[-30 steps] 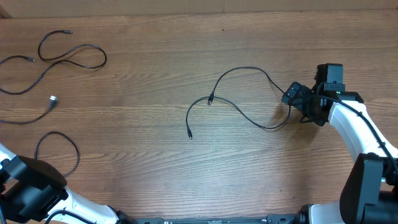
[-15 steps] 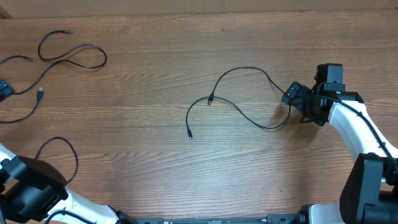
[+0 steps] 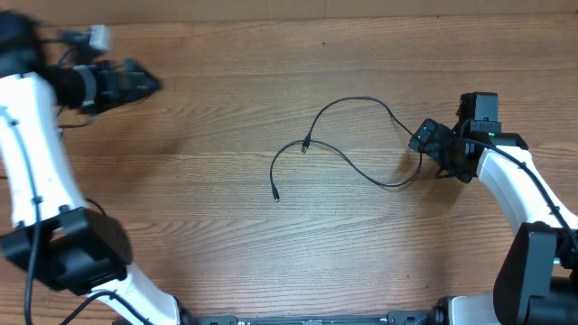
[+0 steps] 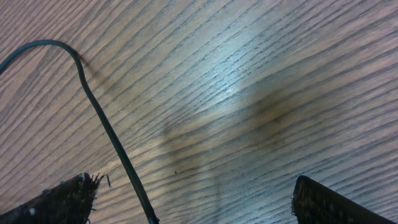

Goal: Untangle cables

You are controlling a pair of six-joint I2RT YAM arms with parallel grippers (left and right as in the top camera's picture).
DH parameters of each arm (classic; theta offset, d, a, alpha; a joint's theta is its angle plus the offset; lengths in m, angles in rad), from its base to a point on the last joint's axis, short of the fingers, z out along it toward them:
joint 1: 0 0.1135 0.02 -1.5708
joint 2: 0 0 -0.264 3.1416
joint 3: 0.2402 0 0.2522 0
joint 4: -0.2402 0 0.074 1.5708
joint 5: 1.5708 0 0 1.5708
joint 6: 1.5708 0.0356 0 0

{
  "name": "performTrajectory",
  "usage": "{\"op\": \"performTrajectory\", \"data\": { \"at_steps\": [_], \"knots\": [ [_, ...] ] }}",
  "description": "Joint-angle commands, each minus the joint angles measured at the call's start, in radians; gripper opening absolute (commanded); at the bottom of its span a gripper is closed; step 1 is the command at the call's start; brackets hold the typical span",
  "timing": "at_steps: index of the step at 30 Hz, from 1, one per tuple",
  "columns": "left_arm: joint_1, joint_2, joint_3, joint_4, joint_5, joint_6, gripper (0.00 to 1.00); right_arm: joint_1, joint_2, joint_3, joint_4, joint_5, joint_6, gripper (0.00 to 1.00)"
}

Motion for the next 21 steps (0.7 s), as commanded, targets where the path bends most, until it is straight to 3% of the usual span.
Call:
{"op": "performTrajectory", "data": {
  "at_steps": [1, 8, 15, 21],
  "knots": [
    [-0.133, -0.024, -0.045, 0.031, -0.083, 0.004, 0.99, -0.002, 0.003, 0.014, 0.004, 0.002, 0.0, 1.0],
    [-0.373, -0.025, -0.085, 0.059, -0.49, -0.29, 1.0, -0.002, 0.003, 0.014, 0.013, 0.002, 0.001, 1.0],
    [-0.512, -0.028, -0.085, 0.052, -0.575, -0.42, 1.0, -0.002, 0.003, 0.014, 0.024, -0.128, 0.0, 1.0],
    [-0.661, -0.028, -0.085, 0.175, -0.592, -0.486, 0.99, -0.066, -0.022, 0.098, -0.027, -0.095, -0.035, 1.0]
  ]
}}
